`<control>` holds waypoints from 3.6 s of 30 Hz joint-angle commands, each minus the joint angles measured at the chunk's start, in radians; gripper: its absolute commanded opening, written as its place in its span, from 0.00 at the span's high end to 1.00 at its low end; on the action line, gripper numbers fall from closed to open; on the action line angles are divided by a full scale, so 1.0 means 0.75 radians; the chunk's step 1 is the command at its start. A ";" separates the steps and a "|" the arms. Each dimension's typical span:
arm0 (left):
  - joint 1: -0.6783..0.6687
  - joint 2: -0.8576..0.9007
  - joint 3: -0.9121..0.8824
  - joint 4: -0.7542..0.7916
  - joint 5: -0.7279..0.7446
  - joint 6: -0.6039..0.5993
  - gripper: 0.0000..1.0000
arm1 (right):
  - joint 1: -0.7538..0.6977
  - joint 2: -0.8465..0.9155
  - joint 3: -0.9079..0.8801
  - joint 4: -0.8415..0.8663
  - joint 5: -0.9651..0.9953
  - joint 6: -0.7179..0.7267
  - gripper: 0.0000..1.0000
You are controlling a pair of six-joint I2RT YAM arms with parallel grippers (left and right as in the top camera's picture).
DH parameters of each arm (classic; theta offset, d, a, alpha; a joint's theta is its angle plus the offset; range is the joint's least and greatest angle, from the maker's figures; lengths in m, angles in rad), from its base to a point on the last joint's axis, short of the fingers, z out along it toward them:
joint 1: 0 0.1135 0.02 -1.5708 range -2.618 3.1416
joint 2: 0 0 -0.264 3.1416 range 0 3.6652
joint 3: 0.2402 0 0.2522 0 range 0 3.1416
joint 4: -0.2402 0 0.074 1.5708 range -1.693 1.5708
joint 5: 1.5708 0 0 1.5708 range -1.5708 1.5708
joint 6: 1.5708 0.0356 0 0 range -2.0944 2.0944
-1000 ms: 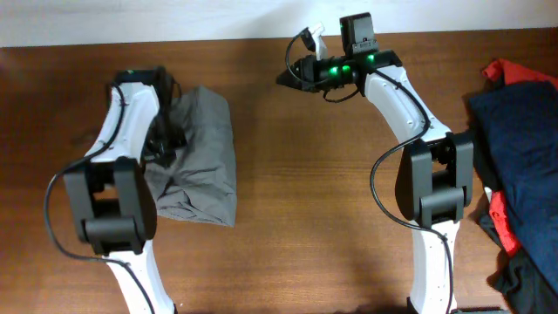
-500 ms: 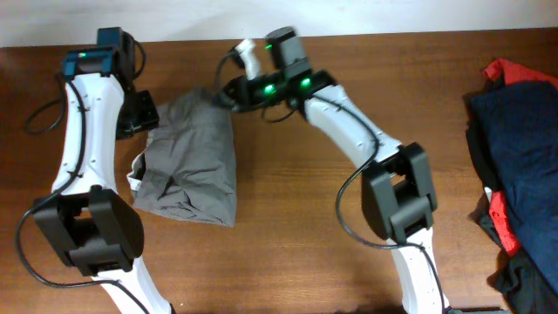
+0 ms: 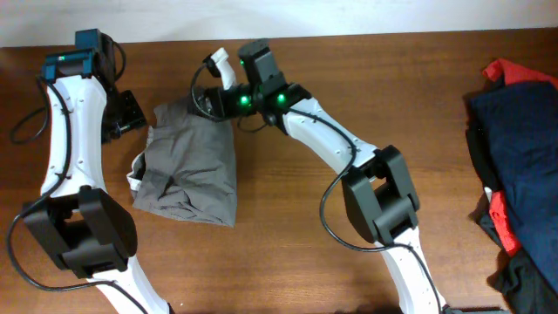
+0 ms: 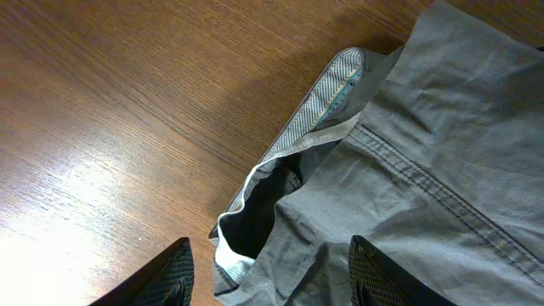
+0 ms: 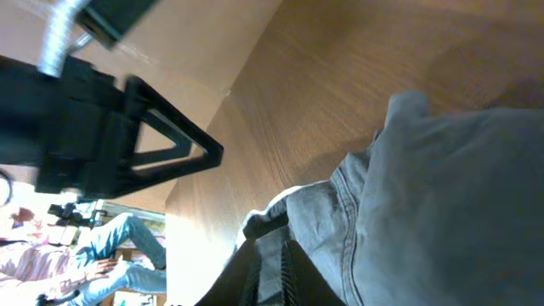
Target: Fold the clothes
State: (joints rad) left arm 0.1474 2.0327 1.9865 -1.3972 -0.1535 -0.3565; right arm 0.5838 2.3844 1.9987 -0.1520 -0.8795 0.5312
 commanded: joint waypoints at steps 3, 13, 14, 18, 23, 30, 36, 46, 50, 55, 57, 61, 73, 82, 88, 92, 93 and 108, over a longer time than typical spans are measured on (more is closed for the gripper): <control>-0.002 -0.006 0.004 0.012 0.010 -0.014 0.41 | 0.042 0.117 -0.002 0.060 0.010 0.049 0.82; -0.002 -0.006 0.004 0.012 0.048 -0.014 0.40 | -0.089 0.273 -0.002 0.049 0.116 0.121 0.75; -0.002 -0.006 0.004 0.012 0.064 -0.014 0.40 | -0.113 0.274 -0.002 0.041 0.143 0.115 0.75; -0.002 -0.006 0.004 0.013 0.084 -0.014 0.40 | -0.203 0.277 -0.002 0.027 0.149 0.066 0.75; -0.004 -0.006 0.004 0.011 0.085 -0.013 0.40 | -0.263 0.275 -0.002 0.056 0.051 0.067 0.76; -0.005 -0.006 0.004 0.011 0.085 -0.013 0.40 | -0.265 0.244 0.127 0.072 -0.130 0.066 0.75; -0.039 -0.006 0.004 0.028 0.110 0.087 0.40 | -0.262 0.092 0.199 -0.073 -0.146 0.060 0.76; -0.135 -0.005 0.004 0.188 0.123 0.154 0.40 | -0.149 0.058 0.192 -0.659 -0.255 -0.155 0.76; -0.121 -0.005 0.004 0.207 0.100 0.108 0.40 | -0.065 0.120 0.190 -0.671 -0.332 -0.155 0.76; -0.099 -0.005 0.004 0.190 0.100 0.108 0.36 | 0.021 0.203 0.189 -0.683 -0.420 -0.149 0.76; -0.096 -0.005 0.004 0.182 0.099 0.108 0.36 | 0.039 0.238 0.179 -0.728 -0.425 -0.150 0.76; -0.097 -0.005 0.004 0.170 0.100 0.108 0.36 | 0.038 0.293 0.131 -0.816 -0.439 -0.155 0.76; -0.097 -0.005 0.004 0.171 0.116 0.109 0.35 | -0.077 0.223 0.062 -0.874 -0.373 -0.181 0.89; -0.120 -0.001 0.002 0.228 0.317 0.269 0.37 | -0.118 0.075 0.250 -0.856 -0.332 -0.240 0.64; -0.186 0.025 -0.008 0.298 0.386 0.386 0.45 | -0.233 0.075 0.354 -0.863 -0.339 -0.246 0.57; -0.234 0.104 -0.008 0.293 0.453 0.388 0.82 | -0.389 0.075 0.382 -0.858 -0.474 -0.312 0.56; -0.242 0.127 -0.008 0.292 0.481 0.388 0.88 | -0.435 0.075 0.382 -0.860 -0.497 -0.330 0.56; -0.264 0.415 -0.008 0.273 0.773 0.594 1.00 | -0.883 0.076 0.378 -1.216 -0.340 -0.685 0.56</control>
State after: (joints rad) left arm -0.0605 2.3066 1.9823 -1.1885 0.3820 0.0288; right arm -0.0837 2.4634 2.2684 -1.0389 -1.1858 0.1017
